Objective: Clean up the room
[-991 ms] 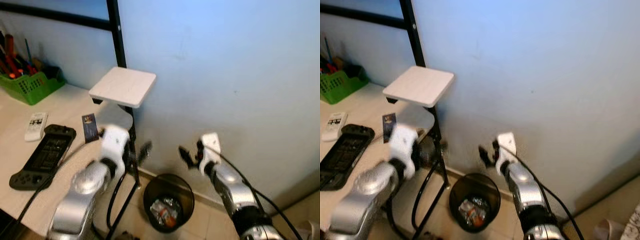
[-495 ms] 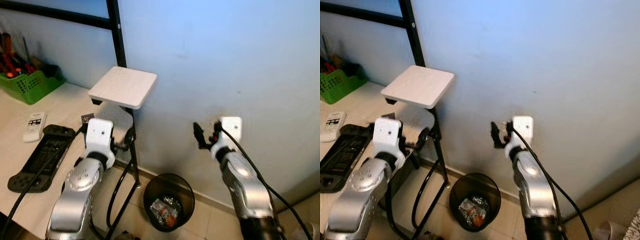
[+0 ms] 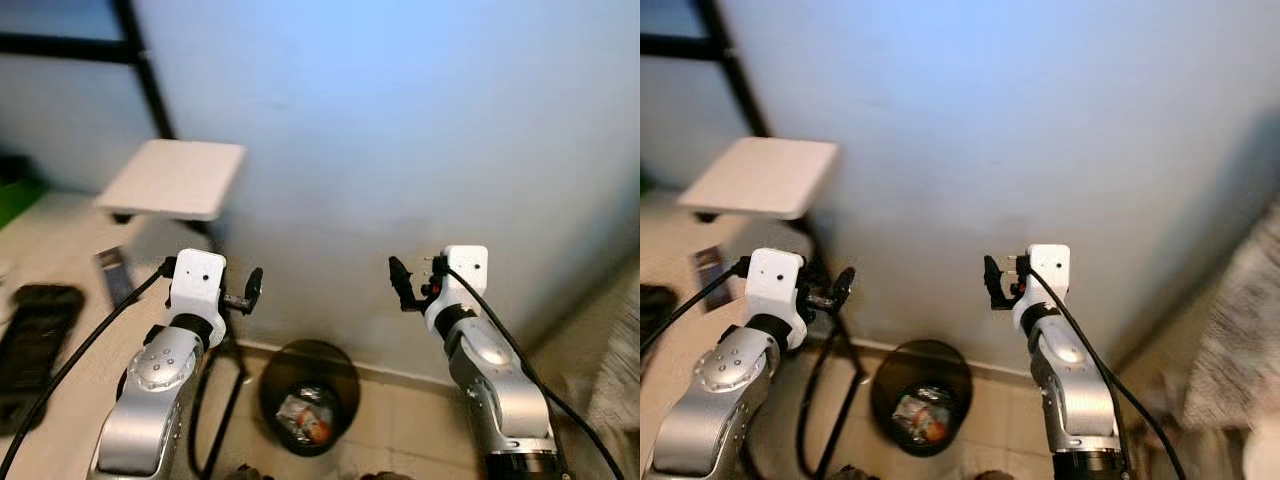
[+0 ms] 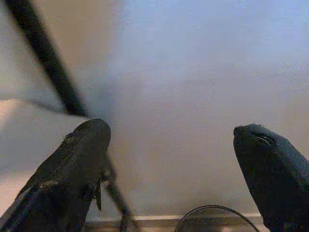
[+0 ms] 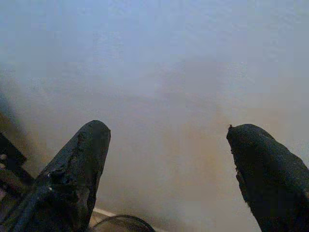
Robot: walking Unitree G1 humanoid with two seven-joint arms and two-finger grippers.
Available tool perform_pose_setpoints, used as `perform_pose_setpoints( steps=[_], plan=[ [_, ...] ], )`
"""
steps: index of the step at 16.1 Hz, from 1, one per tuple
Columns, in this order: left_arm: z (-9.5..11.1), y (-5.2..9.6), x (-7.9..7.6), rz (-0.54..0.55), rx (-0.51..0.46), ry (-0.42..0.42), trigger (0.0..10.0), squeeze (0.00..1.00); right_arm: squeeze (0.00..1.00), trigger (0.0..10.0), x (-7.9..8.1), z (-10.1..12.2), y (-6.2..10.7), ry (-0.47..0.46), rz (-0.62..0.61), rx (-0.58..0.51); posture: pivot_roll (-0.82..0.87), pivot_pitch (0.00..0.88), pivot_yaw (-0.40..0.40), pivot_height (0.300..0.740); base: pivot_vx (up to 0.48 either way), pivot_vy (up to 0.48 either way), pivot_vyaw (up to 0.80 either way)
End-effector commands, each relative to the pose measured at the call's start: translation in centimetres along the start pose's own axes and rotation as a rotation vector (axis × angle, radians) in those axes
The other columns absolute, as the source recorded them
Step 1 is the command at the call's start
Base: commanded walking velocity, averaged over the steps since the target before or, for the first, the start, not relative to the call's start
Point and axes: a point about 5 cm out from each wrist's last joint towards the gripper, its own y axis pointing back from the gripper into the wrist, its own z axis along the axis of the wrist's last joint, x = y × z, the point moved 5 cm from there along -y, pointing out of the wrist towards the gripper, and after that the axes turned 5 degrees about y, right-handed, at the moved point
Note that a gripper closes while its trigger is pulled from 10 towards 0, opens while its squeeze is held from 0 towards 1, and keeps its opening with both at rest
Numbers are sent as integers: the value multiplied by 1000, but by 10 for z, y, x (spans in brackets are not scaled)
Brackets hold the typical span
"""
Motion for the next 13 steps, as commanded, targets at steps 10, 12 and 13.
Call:
perform_pose_setpoints(
  steps=[10,12,13],
  plan=[
    [-5,-1,13,80,41,121,10000,0,0,10000,-14,-6,6,-44,-51,72,92,0,-8,740,0,0,-800],
    [-3,-1,12,77,37,141,10000,0,0,10000,-11,-2,6,-78,-42,62,96,0,-11,740,0,0,-800],
    [-1,-2,10,69,28,160,10000,0,0,10000,-12,-1,5,-80,-43,60,95,0,-11,740,0,0,-800]
  ],
)
